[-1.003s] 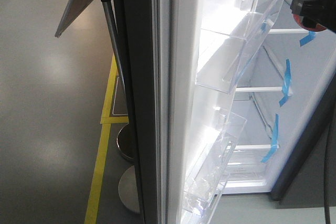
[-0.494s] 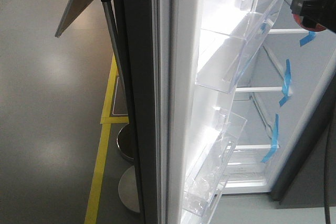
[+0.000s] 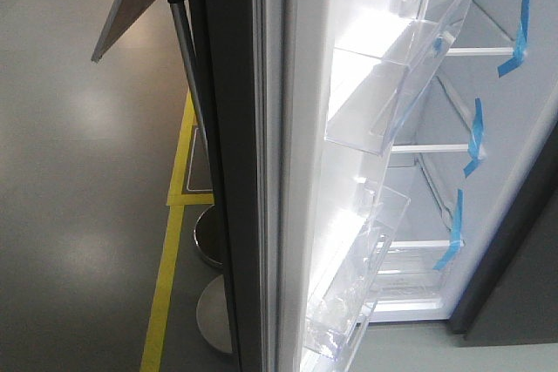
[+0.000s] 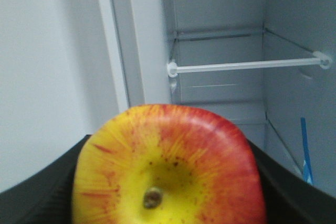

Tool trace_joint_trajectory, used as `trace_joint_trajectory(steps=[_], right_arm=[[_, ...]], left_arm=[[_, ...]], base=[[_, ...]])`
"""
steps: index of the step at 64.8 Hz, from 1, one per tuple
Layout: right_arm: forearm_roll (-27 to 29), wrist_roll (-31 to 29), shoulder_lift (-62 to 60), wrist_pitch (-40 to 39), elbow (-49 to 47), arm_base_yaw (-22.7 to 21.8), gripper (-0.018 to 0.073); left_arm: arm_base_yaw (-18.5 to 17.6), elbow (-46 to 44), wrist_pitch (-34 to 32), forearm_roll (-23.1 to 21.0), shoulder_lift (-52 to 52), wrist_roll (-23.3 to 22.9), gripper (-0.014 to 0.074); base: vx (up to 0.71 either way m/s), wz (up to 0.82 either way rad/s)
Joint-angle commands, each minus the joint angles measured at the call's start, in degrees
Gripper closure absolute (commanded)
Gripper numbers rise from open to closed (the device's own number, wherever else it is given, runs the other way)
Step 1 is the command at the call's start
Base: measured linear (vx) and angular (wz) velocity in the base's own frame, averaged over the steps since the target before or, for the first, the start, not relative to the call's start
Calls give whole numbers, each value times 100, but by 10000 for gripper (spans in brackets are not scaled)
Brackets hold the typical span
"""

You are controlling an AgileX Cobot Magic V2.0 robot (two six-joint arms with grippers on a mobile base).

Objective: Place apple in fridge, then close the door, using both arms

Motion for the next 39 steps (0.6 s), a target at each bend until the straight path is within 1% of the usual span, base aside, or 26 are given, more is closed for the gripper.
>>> trace_joint_trajectory(steps=[1, 6, 9, 15, 16, 20, 27, 33, 39], right_arm=[[40, -307, 148, 81, -735, -30, 407], [240, -587, 440, 452, -1196, -30, 407], [480, -808, 650, 679, -1477, -30, 407], [1202, -1483, 1095, 1275, -1941, -30, 407], [1395, -1670, 1160, 1398, -2031, -30, 407], [1981, -2290, 1438, 1701, -2255, -30, 407], [2842, -3175, 1825, 2132, -2482, -30, 407], [3385, -3591, 2070, 2337, -2504, -30, 407], [3609, -3785, 2233, 2494, -2504, -30, 404]], left_arm=[[-28, 141, -464, -60, -87, -16, 602], [-28, 141, -464, -60, -87, -16, 602], [-28, 141, -464, -60, -87, -16, 602], [-28, 141, -464, -60, -87, -16, 602], [-28, 141, -464, -60, -87, -16, 602], [-28, 141, -464, -60, -87, -16, 602], [-28, 141, -464, -60, -87, -16, 602], [-28, 141, -464, -60, -87, -16, 602], [-28, 141, -464, -60, -87, -16, 602]], base=[[0, 0], [0, 0], [0, 0], [0, 0], [0, 0], [0, 0], [0, 0], [0, 0], [0, 0]])
